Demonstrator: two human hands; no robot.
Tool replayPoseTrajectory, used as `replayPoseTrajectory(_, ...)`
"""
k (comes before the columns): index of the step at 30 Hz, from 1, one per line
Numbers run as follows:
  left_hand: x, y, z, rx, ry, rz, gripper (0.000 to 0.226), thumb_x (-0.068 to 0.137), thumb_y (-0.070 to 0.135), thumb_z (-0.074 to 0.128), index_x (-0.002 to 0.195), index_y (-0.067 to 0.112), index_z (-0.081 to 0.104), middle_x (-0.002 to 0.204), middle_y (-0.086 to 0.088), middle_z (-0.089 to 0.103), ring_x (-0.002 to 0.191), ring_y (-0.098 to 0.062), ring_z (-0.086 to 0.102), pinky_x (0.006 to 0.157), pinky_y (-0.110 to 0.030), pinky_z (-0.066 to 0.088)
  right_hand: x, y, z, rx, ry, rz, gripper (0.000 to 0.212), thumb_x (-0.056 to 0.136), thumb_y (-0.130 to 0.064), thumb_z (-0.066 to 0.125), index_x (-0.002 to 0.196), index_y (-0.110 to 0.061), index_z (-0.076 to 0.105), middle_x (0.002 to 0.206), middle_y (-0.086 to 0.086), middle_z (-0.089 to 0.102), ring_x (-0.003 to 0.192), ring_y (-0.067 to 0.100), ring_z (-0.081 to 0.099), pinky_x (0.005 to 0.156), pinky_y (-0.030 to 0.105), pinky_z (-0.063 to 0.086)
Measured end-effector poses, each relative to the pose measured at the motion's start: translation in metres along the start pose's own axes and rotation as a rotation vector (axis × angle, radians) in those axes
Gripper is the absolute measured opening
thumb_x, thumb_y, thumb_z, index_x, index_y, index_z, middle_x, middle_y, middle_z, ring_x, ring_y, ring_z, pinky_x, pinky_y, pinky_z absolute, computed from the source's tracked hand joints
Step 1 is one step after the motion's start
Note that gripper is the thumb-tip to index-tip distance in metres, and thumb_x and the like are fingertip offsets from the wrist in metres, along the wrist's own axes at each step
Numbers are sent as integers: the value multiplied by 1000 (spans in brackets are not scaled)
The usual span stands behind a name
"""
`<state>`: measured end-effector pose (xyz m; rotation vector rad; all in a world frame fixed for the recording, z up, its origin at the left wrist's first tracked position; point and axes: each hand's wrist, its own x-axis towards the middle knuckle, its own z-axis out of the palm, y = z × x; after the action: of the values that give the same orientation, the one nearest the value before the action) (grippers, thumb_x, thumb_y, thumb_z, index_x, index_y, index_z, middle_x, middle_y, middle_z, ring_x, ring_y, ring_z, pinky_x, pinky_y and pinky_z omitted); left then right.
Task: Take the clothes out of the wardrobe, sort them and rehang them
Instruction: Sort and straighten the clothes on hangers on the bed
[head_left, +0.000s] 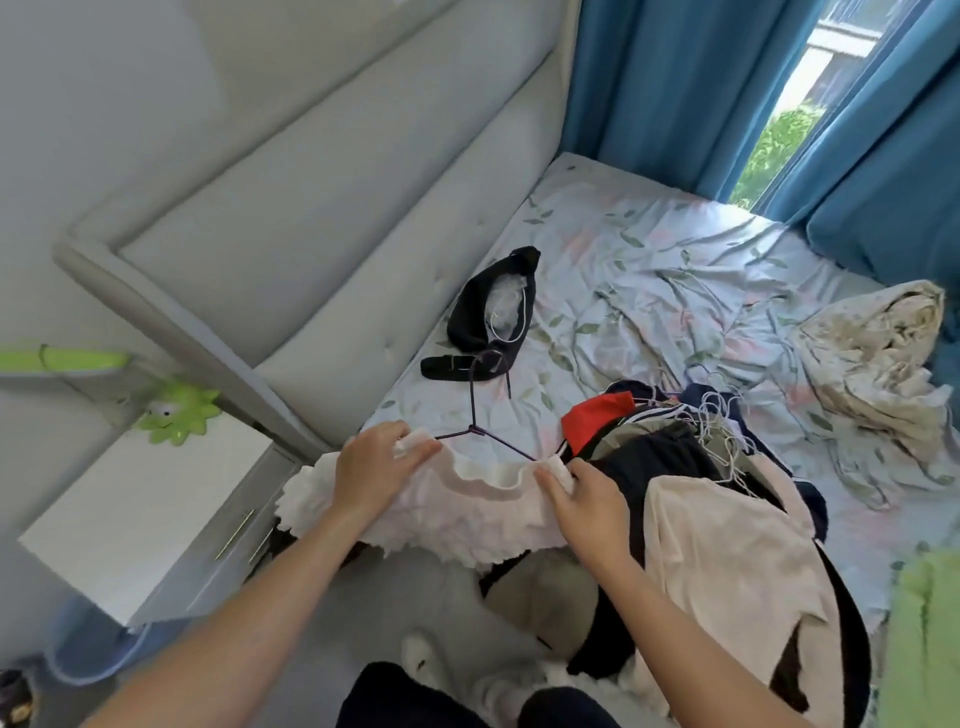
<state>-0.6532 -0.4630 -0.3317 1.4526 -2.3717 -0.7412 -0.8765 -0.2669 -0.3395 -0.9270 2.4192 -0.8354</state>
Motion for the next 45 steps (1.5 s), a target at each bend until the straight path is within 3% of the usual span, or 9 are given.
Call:
replayPoseTrajectory(9, 92, -31, 24, 77, -77, 5, 56, 88, 70, 66, 67, 20, 50, 65, 3, 54, 65, -21, 55, 61, -37, 38, 73, -3, 61, 44, 18, 110, 58, 93, -65, 59, 67, -17, 40, 58, -2, 43, 54, 14, 43, 53, 37, 34)
replayPoseTrajectory(17, 229, -100, 125, 132, -253, 157, 58, 92, 69, 57, 67, 19, 43, 65, 4, 51, 65, -26, 55, 56, -38, 39, 187, 50, 157, -11, 39, 144, 54, 97, -57, 63, 66, -22, 35, 59, -2, 42, 57, 15, 46, 54, 37, 32)
replayPoseTrajectory(22, 331, -144, 210, 138, -343, 241, 37, 102, 57, 56, 98, 21, 54, 96, -6, 68, 88, -36, 63, 68, -43, 48, 287, 104, 228, -55, 12, 106, 43, 102, -49, 57, 77, -15, 45, 72, -3, 51, 67, 17, 49, 60, 40, 37)
replayPoseTrajectory(25, 372, -163, 255, 190, -419, 282, 31, 105, 45, 57, 117, 17, 52, 119, -8, 66, 107, -37, 61, 77, -42, 43, 329, 138, 264, -96, 18, 127, 36, 102, -43, 55, 83, -14, 46, 80, -2, 51, 74, 23, 51, 64, 42, 37)
replayPoseTrajectory(29, 401, -173, 297, 288, -478, 318, 27, 106, 34, 57, 119, 11, 51, 121, -12, 62, 110, -37, 57, 84, -44, 43, 362, 170, 295, -171, 6, 175, 25, 102, -41, 54, 98, -17, 57, 99, 0, 58, 95, 28, 57, 81, 47, 44)
replayPoseTrajectory(32, 404, -168, 310, 368, -434, 326, 27, 102, 30, 61, 120, 11, 53, 121, -13, 58, 115, -38, 53, 90, -50, 45, 369, 176, 294, -186, -37, 208, 35, 104, -41, 52, 130, -18, 61, 124, 3, 60, 116, 28, 53, 93, 46, 44)
replayPoseTrajectory(34, 399, -157, 310, 397, -368, 358, 31, 98, 29, 65, 122, 11, 55, 119, -14, 55, 113, -37, 52, 89, -51, 45, 363, 174, 284, -227, -30, 157, 40, 104, -40, 53, 137, -18, 58, 131, 4, 58, 120, 28, 51, 93, 45, 43)
replayPoseTrajectory(38, 376, -117, 306, 383, -345, 452, 39, 97, 33, 64, 129, 12, 57, 118, -9, 54, 108, -33, 51, 85, -48, 44, 335, 185, 246, -349, -29, -11, 42, 101, -38, 58, 139, -21, 57, 129, -1, 59, 114, 27, 53, 89, 42, 45)
replayPoseTrajectory(45, 315, -17, 332, 409, -394, 635, 54, 98, 48, 58, 142, 17, 52, 123, -4, 56, 113, -28, 54, 88, -46, 48, 284, 230, 169, -344, 48, -20, 51, 94, -47, 56, 135, -15, 59, 131, 2, 61, 121, 28, 53, 96, 44, 46)
